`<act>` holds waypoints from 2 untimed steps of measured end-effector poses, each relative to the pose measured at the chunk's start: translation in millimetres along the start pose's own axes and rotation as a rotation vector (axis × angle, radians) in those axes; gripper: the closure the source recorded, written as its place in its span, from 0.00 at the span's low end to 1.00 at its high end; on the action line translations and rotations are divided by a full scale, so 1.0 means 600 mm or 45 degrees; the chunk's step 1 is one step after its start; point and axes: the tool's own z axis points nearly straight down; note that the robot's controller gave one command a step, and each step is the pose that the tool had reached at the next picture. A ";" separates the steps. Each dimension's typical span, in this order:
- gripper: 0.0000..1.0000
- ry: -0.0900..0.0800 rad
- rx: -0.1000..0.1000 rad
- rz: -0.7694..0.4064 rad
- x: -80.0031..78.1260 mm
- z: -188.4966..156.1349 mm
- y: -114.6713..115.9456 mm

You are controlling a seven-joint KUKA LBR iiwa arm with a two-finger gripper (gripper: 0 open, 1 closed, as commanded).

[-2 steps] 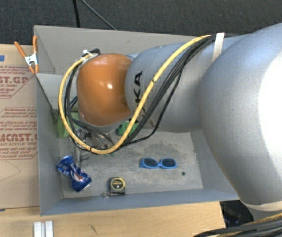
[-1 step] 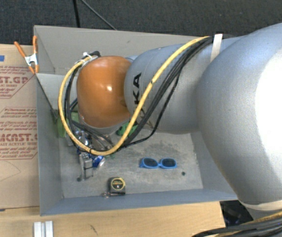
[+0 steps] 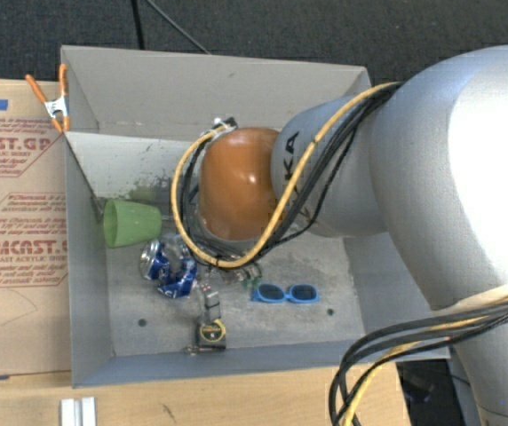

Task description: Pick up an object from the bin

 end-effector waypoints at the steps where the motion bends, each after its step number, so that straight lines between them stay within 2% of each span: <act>1: 1.00 -0.004 -0.003 -0.006 -0.002 -0.004 0.007; 2: 1.00 -0.012 0.000 0.037 -0.053 -0.092 -0.047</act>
Offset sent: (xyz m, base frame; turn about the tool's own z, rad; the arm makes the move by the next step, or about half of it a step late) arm 0.0000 0.0000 0.0000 0.0000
